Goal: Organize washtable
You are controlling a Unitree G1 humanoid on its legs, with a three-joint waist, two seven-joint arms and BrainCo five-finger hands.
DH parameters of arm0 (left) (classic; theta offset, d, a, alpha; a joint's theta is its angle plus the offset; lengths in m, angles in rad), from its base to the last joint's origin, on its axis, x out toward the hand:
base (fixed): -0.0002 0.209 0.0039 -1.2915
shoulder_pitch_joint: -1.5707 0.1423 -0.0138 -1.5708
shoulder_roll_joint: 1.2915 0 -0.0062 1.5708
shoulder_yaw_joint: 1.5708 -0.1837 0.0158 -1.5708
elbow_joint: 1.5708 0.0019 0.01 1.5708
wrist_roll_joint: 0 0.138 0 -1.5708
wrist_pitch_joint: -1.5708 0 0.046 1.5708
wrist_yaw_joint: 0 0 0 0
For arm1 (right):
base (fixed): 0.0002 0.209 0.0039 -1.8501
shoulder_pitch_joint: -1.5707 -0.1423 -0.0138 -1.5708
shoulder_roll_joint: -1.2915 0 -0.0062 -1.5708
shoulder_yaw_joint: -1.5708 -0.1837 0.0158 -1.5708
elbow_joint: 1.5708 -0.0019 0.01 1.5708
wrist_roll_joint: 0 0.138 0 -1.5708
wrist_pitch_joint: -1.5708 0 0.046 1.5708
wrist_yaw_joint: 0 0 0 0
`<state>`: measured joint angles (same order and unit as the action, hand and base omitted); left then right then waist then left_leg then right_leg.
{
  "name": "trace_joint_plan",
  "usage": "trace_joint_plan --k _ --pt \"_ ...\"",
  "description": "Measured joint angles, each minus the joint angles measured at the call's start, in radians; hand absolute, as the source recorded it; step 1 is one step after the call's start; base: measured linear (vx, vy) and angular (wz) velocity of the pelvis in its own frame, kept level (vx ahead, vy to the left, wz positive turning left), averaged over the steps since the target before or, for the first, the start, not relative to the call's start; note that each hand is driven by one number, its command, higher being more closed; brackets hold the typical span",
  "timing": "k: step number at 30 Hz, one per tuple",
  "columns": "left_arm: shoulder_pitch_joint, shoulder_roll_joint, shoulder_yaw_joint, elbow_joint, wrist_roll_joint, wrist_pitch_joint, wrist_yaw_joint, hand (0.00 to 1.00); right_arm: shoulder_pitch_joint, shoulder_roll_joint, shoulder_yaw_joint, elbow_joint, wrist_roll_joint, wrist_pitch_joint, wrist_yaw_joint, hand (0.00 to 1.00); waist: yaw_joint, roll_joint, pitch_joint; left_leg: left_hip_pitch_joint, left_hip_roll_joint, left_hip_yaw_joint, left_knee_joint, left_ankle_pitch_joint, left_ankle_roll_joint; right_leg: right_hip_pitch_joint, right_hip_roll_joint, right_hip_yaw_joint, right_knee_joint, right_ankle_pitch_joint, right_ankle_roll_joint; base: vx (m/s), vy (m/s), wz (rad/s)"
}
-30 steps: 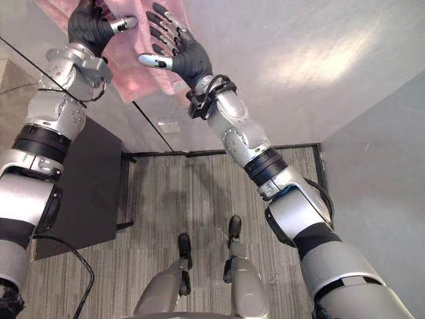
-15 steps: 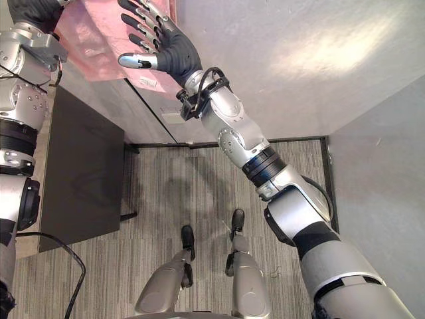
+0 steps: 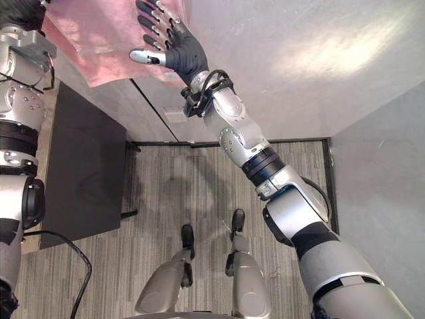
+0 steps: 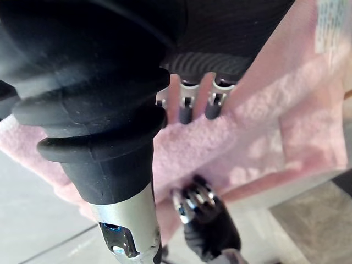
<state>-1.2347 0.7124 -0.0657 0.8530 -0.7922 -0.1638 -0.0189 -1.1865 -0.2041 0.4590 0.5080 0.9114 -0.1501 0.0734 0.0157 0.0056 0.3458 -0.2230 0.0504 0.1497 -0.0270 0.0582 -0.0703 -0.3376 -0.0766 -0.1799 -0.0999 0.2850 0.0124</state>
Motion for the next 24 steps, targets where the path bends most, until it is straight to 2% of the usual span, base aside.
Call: trace_joint_plan --k 7,10,13,17,20,24 --pt "0.068 0.001 0.078 0.024 -0.001 0.001 0.007 0.0 -0.001 -0.007 -0.102 0.087 0.001 -0.002 -0.03 0.0 0.007 0.0 0.0 0.0 0.0 -0.011 -0.005 0.004 0.0 0.003 -0.001 -0.01 0.0 0.0 0.0 0.03 0.058 0.05" --pt "0.086 0.001 0.078 0.039 -0.001 0.001 0.007 0.0 -0.026 -0.038 -0.177 0.173 0.001 -0.002 -0.053 0.0 0.017 0.001 0.001 -0.001 -0.002 -0.014 -0.005 0.006 0.001 0.004 -0.003 -0.012 0.0 0.0 0.0 0.03 0.057 0.04" --pt "0.106 0.001 0.086 0.063 -0.005 0.002 0.006 0.0 -0.056 -0.099 -0.268 0.258 0.031 -0.002 -0.077 0.0 0.023 0.015 0.011 0.004 -0.003 -0.029 -0.002 0.005 0.001 0.019 -0.005 -0.012 0.0 0.0 -0.001 0.03 0.067 0.13" --pt "0.176 0.007 0.154 0.073 -0.03 0.002 0.007 0.0 -0.051 -0.158 -0.384 0.328 0.064 0.0 -0.095 0.0 0.025 0.018 0.014 0.006 -0.002 -0.032 -0.002 0.005 0.001 0.021 -0.004 -0.01 -0.001 -0.001 -0.001 0.03 0.05 0.02" --pt "0.238 0.009 0.179 0.087 -0.033 0.003 0.003 0.0 0.006 -0.188 -0.469 0.33 0.065 -0.001 -0.102 0.0 0.023 0.017 0.014 0.008 -0.002 -0.027 -0.001 0.005 0.001 0.021 -0.004 -0.006 -0.001 -0.001 -0.001 0.04 0.049 -0.06" --pt "0.329 0.01 0.288 0.093 -0.062 0.004 0.005 0.0 0.199 -0.192 -0.61 0.302 0.08 -0.008 -0.125 0.0 0.025 0.015 0.016 0.018 -0.001 -0.016 0.0 0.005 0.001 0.025 -0.001 0.008 -0.001 -0.001 -0.001 0.03 0.037 -0.09"
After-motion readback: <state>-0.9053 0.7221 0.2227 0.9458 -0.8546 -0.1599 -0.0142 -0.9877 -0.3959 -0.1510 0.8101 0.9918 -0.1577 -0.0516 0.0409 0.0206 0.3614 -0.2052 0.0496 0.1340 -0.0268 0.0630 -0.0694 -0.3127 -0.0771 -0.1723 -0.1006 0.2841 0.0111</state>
